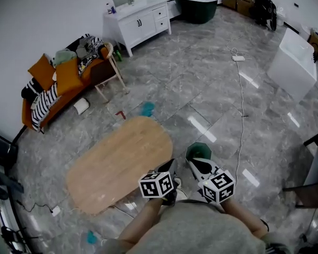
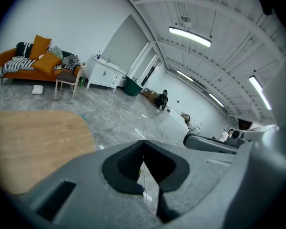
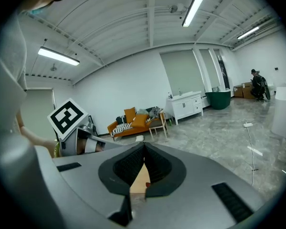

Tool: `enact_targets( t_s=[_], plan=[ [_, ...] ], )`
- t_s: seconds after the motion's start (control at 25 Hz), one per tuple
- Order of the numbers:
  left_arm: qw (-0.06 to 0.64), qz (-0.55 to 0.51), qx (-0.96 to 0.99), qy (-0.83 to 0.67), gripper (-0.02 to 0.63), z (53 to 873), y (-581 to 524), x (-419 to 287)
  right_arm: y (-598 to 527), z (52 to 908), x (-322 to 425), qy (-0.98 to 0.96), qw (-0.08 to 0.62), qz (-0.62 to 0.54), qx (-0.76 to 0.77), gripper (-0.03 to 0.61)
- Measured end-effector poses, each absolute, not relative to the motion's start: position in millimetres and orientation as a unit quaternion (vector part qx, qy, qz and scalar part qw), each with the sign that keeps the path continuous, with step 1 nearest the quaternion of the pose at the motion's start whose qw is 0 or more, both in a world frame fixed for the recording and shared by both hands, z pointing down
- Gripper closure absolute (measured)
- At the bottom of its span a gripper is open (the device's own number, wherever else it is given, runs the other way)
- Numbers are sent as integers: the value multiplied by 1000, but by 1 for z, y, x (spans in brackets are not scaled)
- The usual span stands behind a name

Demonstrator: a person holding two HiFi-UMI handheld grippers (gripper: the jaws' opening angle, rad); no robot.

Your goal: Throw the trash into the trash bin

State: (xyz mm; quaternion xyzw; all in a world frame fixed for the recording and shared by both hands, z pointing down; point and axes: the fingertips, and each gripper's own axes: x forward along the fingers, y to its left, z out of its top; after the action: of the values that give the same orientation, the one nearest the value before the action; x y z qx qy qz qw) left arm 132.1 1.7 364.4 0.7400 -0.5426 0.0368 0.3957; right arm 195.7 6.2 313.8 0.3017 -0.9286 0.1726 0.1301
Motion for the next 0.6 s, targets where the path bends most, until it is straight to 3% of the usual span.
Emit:
enact_targets(
  t_s=[0.6],
  plan=[
    [364, 14, 718, -593, 603, 354, 85, 141, 76, 306, 207, -944, 103, 174, 259, 569]
  ],
)
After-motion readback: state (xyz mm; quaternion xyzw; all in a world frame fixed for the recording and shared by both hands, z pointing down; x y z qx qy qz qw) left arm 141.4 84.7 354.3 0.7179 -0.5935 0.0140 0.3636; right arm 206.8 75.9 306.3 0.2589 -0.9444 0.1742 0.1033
